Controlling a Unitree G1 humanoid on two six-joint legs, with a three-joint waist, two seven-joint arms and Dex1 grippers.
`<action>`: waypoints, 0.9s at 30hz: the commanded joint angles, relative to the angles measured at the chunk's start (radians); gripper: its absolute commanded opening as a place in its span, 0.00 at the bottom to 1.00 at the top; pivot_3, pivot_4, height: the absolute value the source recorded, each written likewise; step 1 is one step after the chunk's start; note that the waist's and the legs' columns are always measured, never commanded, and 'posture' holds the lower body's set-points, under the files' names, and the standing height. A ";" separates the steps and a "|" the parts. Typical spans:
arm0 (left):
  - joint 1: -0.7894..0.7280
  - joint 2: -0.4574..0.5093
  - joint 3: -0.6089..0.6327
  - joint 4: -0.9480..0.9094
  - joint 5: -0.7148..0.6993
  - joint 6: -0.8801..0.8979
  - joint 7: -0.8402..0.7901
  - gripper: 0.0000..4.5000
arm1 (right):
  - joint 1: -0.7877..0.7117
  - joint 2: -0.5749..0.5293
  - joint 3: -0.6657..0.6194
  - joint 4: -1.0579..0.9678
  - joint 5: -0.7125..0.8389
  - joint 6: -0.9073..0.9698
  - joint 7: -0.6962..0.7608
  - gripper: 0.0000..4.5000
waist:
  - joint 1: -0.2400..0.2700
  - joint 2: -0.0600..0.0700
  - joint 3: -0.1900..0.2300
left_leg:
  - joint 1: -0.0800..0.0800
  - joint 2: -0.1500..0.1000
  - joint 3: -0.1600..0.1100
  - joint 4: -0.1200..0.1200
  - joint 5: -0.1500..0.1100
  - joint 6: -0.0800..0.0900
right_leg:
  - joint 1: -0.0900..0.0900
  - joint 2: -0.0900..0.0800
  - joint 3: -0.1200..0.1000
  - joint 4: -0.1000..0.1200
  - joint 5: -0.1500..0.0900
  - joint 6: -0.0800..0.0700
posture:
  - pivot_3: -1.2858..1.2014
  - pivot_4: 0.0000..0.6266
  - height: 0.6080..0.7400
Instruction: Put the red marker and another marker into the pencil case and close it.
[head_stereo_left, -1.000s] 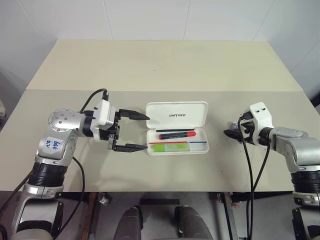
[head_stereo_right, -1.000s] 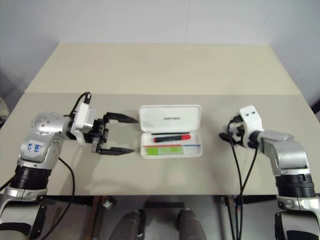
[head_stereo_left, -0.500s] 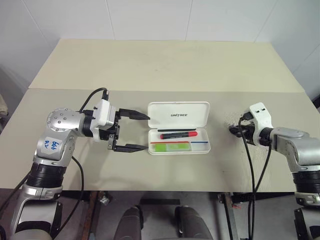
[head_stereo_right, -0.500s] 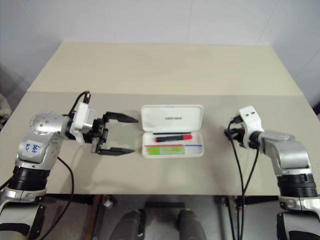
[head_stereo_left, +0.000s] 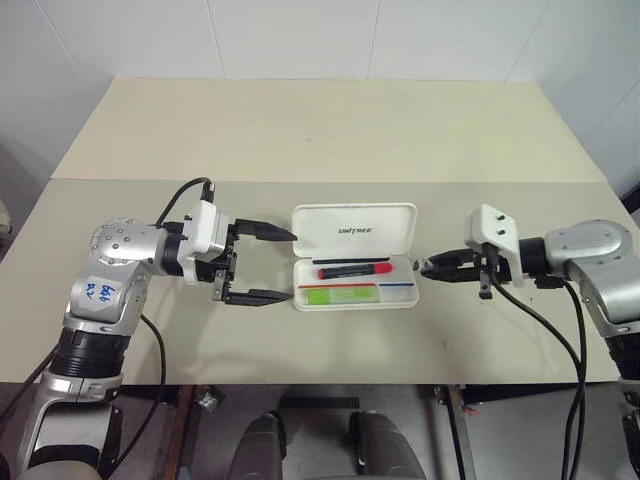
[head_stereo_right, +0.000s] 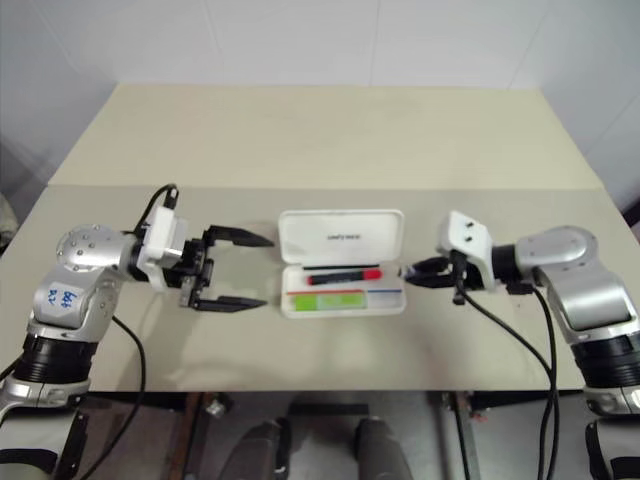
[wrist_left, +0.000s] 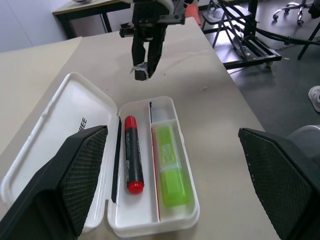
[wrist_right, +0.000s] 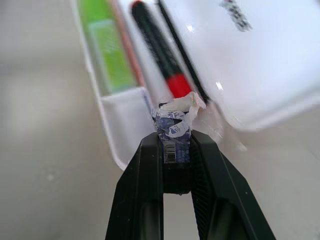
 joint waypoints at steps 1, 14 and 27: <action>0.017 0.016 0.028 -0.062 -0.024 0.014 0.013 1.00 | -0.025 0.029 0.041 -0.026 -0.012 -0.014 0.024 0.11 | 0.001 0.000 0.000 | 0.000 0.000 0.000 0.000 0.000 0.000 | 0.000 0.000 0.000 0.000 0.000 0.000 | 0.52 0.24 1.00; 0.051 0.026 0.043 -0.116 -0.031 0.048 0.045 1.00 | -0.051 0.084 0.117 0.102 -0.101 -0.124 0.078 0.11 | 0.002 0.000 0.000 | 0.000 0.000 0.000 0.000 0.000 0.000 | 0.000 0.000 0.000 0.001 0.000 0.000 | 0.52 0.24 1.00; 0.040 0.026 0.047 -0.107 -0.024 0.043 0.053 1.00 | -0.113 0.124 0.093 0.147 -0.097 -0.129 0.080 0.61 | 0.001 0.000 0.000 | 0.000 0.000 0.000 0.000 0.000 0.000 | 0.000 0.000 -0.001 0.001 0.000 -0.001 | 0.52 0.24 1.00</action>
